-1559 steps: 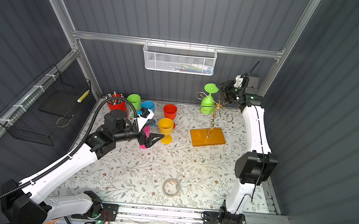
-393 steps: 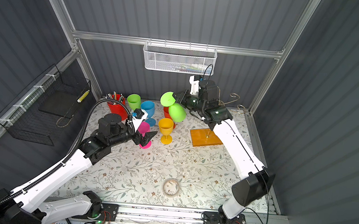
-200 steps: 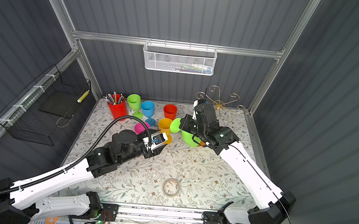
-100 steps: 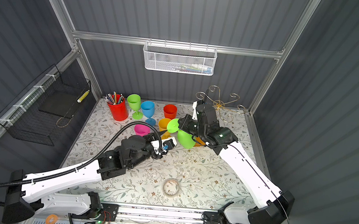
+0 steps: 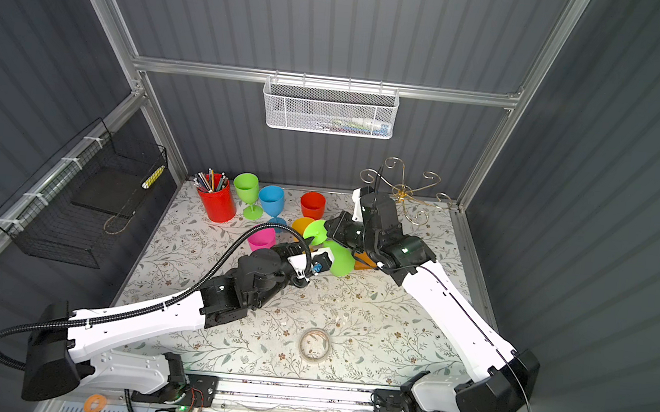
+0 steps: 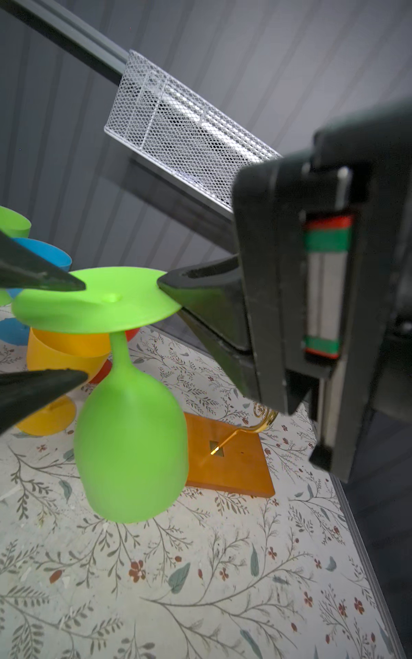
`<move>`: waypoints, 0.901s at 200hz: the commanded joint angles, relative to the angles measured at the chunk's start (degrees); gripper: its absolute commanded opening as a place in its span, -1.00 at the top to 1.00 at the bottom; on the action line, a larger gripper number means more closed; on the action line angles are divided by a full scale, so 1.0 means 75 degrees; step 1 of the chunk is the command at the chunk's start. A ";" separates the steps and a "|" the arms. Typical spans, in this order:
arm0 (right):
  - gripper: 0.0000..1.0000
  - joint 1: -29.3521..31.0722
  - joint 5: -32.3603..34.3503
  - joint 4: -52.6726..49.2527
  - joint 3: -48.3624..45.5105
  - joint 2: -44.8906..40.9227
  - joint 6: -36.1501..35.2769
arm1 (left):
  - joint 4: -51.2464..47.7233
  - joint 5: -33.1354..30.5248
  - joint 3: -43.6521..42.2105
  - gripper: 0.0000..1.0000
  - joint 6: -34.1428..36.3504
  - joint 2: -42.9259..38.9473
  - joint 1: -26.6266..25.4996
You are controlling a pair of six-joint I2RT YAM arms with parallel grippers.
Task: Take the wine glass off the wine glass rack
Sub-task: 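Close the left gripper on the green glass foot beside the right gripper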
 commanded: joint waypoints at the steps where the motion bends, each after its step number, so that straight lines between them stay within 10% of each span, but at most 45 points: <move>1: 1.00 -0.0030 -0.0229 0.0258 -0.0023 -0.0105 0.0143 | 0.0580 -0.0119 -0.0020 0.41 0.0074 0.0002 -0.0056; 180: 0.97 -0.0028 -0.0400 0.0810 -0.0333 -0.0455 0.0418 | 0.0728 -0.0660 -0.0024 1.00 -0.0526 -0.0057 -0.0037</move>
